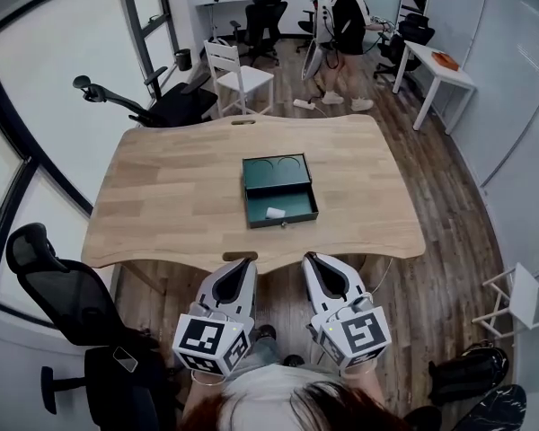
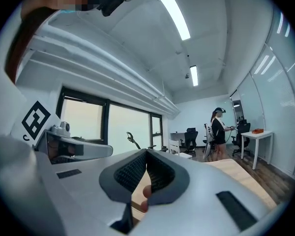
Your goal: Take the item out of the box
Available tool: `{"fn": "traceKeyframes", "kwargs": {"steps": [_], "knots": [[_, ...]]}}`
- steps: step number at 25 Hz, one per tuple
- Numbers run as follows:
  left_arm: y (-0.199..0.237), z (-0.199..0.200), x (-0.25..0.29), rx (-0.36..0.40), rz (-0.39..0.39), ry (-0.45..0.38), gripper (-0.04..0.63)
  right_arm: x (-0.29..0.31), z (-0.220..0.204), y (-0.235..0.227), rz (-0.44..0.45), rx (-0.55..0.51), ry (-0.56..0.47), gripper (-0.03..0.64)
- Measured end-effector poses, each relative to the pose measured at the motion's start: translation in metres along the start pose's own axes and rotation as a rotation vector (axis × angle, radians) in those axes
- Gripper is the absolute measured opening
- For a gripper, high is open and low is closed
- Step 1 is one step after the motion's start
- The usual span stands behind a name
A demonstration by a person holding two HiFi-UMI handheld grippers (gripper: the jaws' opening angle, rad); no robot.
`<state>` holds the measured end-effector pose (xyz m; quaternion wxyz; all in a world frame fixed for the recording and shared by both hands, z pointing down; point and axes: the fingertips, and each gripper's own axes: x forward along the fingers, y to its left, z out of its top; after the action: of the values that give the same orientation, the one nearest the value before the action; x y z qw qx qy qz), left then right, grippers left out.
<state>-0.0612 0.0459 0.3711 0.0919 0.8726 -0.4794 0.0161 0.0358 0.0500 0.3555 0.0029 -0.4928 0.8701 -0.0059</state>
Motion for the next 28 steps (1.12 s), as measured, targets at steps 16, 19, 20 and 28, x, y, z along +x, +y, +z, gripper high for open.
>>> {"fn": "traceKeyframes", "kwargs": {"steps": [16,19,20,28], "knots": [[0.050,0.012,0.045,-0.008,-0.035,0.002,0.006,0.063,-0.004,-0.009,-0.007,-0.029,0.020,0.023],[0.059,0.014,0.053,-0.008,-0.046,0.002,0.006,0.075,-0.006,-0.011,-0.014,-0.035,0.030,0.023],[0.062,0.015,0.055,-0.007,-0.049,0.003,0.006,0.078,-0.006,-0.011,-0.017,-0.040,0.031,0.023],[0.079,0.014,0.066,-0.009,-0.085,0.013,0.006,0.097,-0.010,-0.013,-0.056,-0.060,0.042,0.023]]}}
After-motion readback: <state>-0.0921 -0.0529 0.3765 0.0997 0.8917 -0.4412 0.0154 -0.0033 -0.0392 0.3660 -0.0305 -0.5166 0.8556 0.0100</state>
